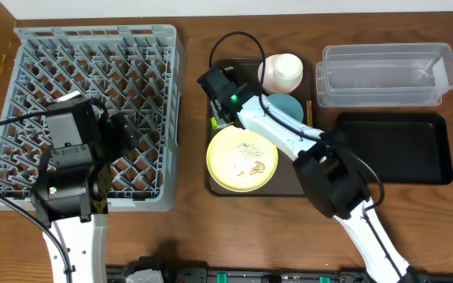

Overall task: Sort waste into correct bins and load items into the dishwasher
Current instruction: 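Reach the right gripper to the tray and grasp the white tissue, then carry the tissue with the right gripper and drop it in the clear bin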

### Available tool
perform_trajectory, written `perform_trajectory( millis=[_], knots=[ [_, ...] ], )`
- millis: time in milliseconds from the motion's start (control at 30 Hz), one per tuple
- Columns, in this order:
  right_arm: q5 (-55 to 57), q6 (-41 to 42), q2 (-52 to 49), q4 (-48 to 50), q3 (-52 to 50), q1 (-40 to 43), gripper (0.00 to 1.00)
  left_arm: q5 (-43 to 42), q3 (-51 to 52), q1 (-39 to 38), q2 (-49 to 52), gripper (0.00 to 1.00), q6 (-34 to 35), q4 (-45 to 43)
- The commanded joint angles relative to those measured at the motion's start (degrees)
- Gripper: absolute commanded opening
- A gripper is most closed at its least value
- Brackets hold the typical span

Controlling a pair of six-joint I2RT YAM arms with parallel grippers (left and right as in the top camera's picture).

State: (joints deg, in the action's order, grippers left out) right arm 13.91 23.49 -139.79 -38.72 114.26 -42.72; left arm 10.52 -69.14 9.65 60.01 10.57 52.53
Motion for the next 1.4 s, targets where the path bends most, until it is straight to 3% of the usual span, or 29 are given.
perform_trajectory(
  millis=[0,167,267,500,867,1000,1367],
  knots=[
    [-0.87,1.27,-0.07,-0.44,0.02,-0.76,0.4,0.48,-1.38,0.31,0.11,0.98,0.7,0.15],
    [-0.85,2.4,-0.07,-1.22,-0.02,-0.85,0.21,0.48,-1.38,0.31,0.11,0.98,0.7,0.15],
    [-0.87,2.4,-0.07,-1.79,0.0,-0.85,0.01,0.48,-1.38,0.31,0.11,0.98,0.7,0.15],
    [-0.85,2.43,3.52,-0.92,0.85,-0.79,0.01,0.48,-1.38,0.31,0.11,0.98,0.7,0.15],
    [3.74,2.69,17.62,-1.29,1.9,2.29,0.01,0.48,-1.38,0.31,0.11,0.98,0.7,0.15],
    [9.66,6.1,21.22,-4.48,1.9,7.8,0.01,0.48,-1.38,0.31,0.11,0.98,0.7,0.15],
    [9.51,6.14,21.81,-9.4,1.86,25.49,0.01,0.48,-1.38,0.31,0.11,0.98,0.7,0.15]
  ],
)
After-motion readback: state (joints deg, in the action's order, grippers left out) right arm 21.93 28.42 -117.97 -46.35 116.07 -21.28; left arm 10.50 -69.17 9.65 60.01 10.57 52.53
